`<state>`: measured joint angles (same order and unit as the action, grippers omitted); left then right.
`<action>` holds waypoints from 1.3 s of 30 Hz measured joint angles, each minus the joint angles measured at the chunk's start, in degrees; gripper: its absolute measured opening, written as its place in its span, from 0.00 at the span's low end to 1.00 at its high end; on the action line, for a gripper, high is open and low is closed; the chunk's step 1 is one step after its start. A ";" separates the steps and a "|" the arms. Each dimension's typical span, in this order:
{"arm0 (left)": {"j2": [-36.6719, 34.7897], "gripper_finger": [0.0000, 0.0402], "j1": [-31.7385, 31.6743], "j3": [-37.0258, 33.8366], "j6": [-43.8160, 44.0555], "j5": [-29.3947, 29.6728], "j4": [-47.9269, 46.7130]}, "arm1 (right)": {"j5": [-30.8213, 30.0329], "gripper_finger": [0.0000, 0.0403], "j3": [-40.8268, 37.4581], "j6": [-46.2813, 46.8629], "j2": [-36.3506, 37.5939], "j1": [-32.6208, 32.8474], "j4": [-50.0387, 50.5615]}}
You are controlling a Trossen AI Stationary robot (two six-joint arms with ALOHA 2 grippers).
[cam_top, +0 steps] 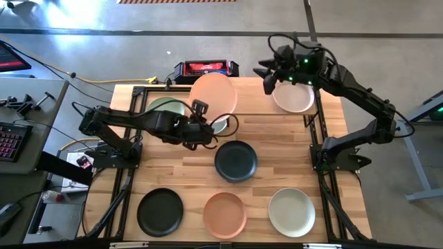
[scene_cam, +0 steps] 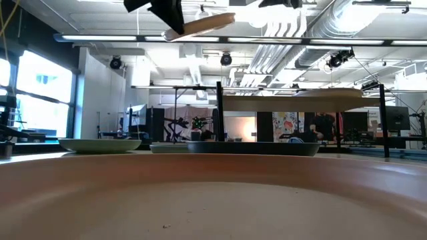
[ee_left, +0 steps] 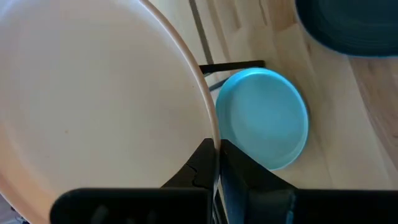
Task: Place and stack plates onto a shelf
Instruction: Stack the orange plate on the light brown plate on the shelf
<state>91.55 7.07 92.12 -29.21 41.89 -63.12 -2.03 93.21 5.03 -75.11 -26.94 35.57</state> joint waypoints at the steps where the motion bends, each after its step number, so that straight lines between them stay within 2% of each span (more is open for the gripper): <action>1: 0.00 0.00 0.00 0.14 -0.02 -0.01 -0.06 | 0.13 0.40 0.00 -0.54 0.01 0.00 -1.66; 5: 0.00 0.00 0.00 0.28 -1.74 -0.05 -0.07 | 0.77 0.40 0.00 -0.76 0.02 0.00 -6.22; 8: 0.00 0.00 0.07 0.28 -2.43 -0.67 -0.05 | 0.79 0.40 0.00 -0.44 0.04 0.00 -5.83; 19: 0.00 0.00 0.10 0.28 -1.14 -3.25 -0.07 | 0.76 0.40 0.02 6.99 -0.05 4.03 7.67; 30: 1.84 0.00 2.02 0.26 -1.13 -5.00 -0.16 | 0.60 0.40 0.03 15.19 -4.45 9.62 14.02; 34: 4.17 0.00 2.91 0.26 -5.74 -4.16 -0.34 | 0.38 0.40 0.03 17.73 -6.03 11.49 16.22; 39: 6.65 0.00 3.21 0.26 -12.59 -0.81 -0.43 | -2.93 0.40 0.04 20.67 -6.34 12.87 16.50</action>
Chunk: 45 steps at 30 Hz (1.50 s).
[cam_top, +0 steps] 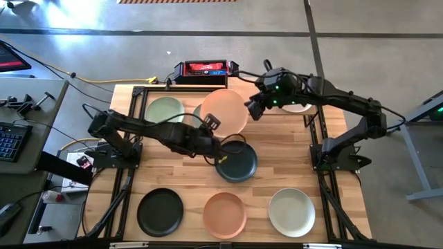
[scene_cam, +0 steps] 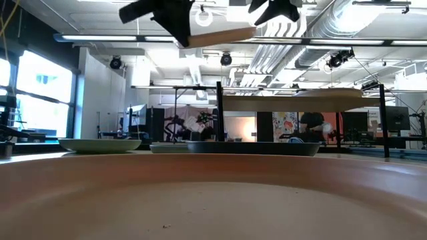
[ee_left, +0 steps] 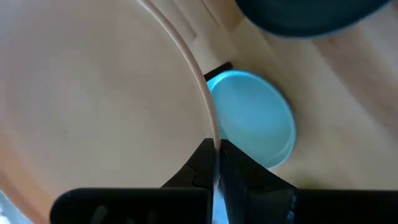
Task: Place and stack plates onto a shelf
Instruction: Stack the orange plate on the light brown plate on the shelf
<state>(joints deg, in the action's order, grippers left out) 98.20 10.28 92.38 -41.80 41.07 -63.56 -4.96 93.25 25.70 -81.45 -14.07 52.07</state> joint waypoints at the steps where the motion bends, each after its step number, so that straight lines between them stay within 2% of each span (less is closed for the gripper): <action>1: 0.24 0.00 -0.03 0.00 -0.94 0.60 -0.01 | -0.83 0.40 -0.02 0.40 0.00 0.15 0.00; 9: 0.65 0.00 -0.04 0.00 -2.42 3.06 0.38 | -6.50 0.40 -0.02 -0.07 -0.06 0.64 1.44; 17: 0.65 0.00 -0.52 0.00 -7.60 7.65 0.44 | -6.16 0.40 0.00 -0.23 -1.22 0.64 0.90; 23: 0.65 0.00 -0.57 -0.02 -7.93 9.29 2.23 | -6.00 0.39 0.00 -0.04 -3.01 0.64 0.90; 26: 0.65 0.00 -0.57 -0.02 -7.99 9.32 3.53 | -5.98 0.35 0.00 -0.02 -3.66 0.64 0.90; 35: 0.65 0.00 -0.57 -0.02 -9.80 9.02 3.39 | -4.19 0.08 0.02 0.17 -3.39 0.59 0.84; 41: 0.65 0.00 -0.52 -0.06 -9.48 8.60 3.40 | -3.78 0.02 0.02 1.35 -3.41 0.59 1.03; 45: 0.65 0.01 -0.52 -0.07 -7.39 8.49 3.40 | -3.61 0.01 0.04 2.76 -3.41 0.59 1.17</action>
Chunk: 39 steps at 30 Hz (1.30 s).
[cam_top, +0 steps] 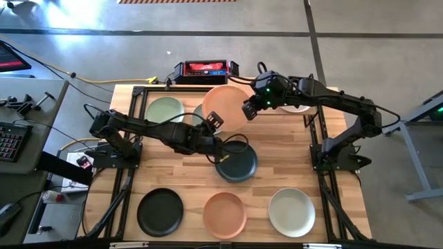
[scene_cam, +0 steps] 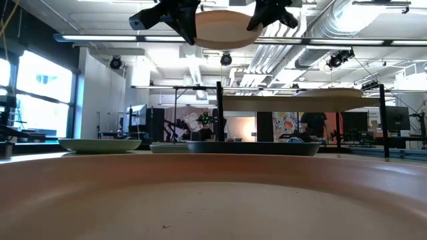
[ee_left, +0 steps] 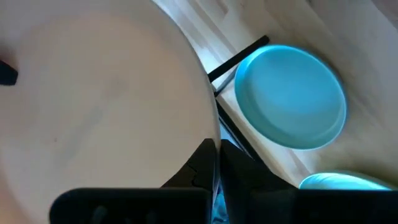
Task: Place and stack plates onto a shelf
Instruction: Stack the orange plate on the light brown plate on the shelf
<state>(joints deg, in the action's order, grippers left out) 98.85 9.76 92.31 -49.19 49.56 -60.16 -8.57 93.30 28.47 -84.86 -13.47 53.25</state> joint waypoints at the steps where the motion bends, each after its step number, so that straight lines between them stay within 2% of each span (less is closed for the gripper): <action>1: 0.00 0.01 0.00 0.00 1.09 -0.02 0.02 | 0.05 0.01 0.00 0.15 0.00 0.00 0.03; 7: 0.00 0.08 -0.07 0.00 5.97 0.03 0.02 | 0.05 0.01 0.00 2.56 0.00 0.02 0.27; 16: -0.02 0.23 -2.92 0.00 16.27 -5.72 0.15 | 0.02 0.01 0.00 3.57 -0.02 -0.39 1.82; 20: -0.06 0.30 -3.35 0.00 20.67 -6.09 0.32 | 0.14 0.01 -0.02 3.65 0.37 -1.52 3.61; 26: -0.90 0.34 -2.34 0.11 24.38 -2.45 1.24 | 1.09 0.01 -0.04 2.96 3.19 -4.25 4.94; 30: -1.16 0.34 -2.10 0.02 25.98 0.12 0.43 | -0.86 0.01 -0.03 1.42 6.60 -7.08 7.74; 39: -1.40 0.34 -2.43 0.04 34.14 4.01 0.35 | -0.87 0.01 -0.04 -2.94 14.53 -15.98 18.87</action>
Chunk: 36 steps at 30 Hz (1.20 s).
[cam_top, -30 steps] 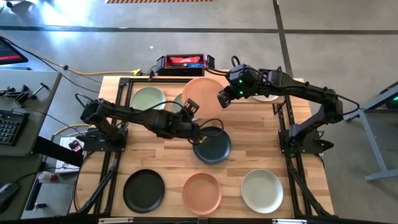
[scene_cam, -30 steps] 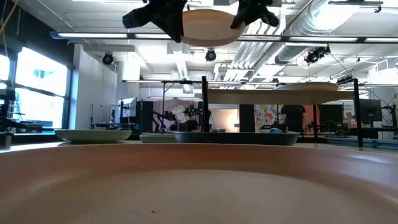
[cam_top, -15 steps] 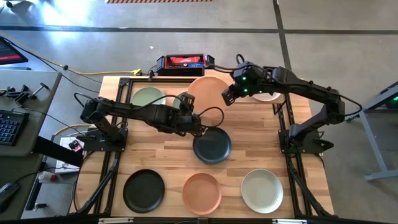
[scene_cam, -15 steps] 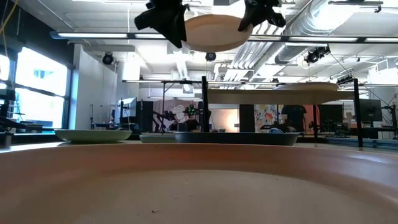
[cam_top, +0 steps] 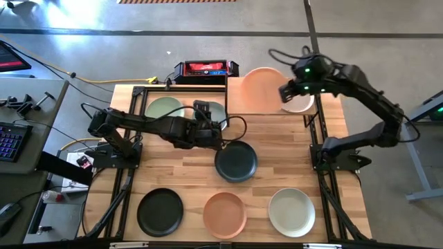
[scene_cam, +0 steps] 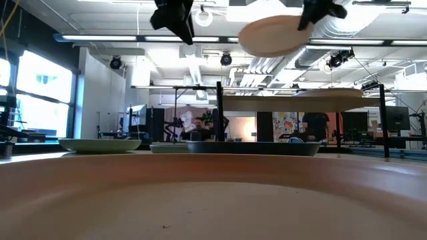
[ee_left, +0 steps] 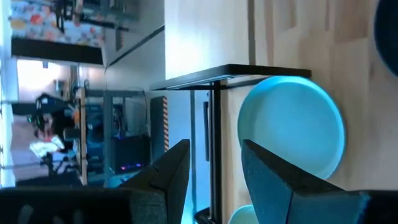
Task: Place and stack plates onto a shelf
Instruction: Stack the orange plate on the light brown plate on the shelf
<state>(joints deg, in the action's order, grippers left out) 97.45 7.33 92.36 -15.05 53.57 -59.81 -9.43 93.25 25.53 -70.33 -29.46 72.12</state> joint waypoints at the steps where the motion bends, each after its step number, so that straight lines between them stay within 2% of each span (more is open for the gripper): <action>1: 0.00 0.34 -0.17 0.00 1.18 0.10 -0.02 | 0.06 0.01 0.00 -0.56 0.84 -0.98 0.73; 12: 0.00 0.34 -1.61 -0.01 12.36 0.38 0.00 | 0.78 0.01 -0.16 -9.04 9.27 -12.96 7.44; 17: 0.00 0.34 -1.77 -0.02 15.44 1.17 -0.02 | 3.68 0.01 -8.54 -10.28 15.17 -16.91 5.68; 21: 0.00 0.34 -1.75 0.00 15.47 1.15 -0.02 | 4.75 0.01 -18.60 -8.37 20.34 -18.74 2.65; 25: 0.00 0.34 -1.75 -0.02 14.40 1.25 -0.09 | 8.39 0.01 -23.72 -7.16 23.80 -20.74 -2.31; 28: 0.00 0.34 -1.75 0.00 13.10 3.63 -0.30 | 9.65 0.01 -24.83 -4.69 24.69 -22.19 -3.50; 36: 0.00 0.34 -2.58 0.00 5.42 12.91 -0.32 | 7.58 0.01 -24.81 4.81 25.73 -25.06 -3.52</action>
<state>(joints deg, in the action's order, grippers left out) 97.45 4.75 92.36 -9.62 66.48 -60.14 -1.86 68.45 30.34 -44.60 -54.52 68.60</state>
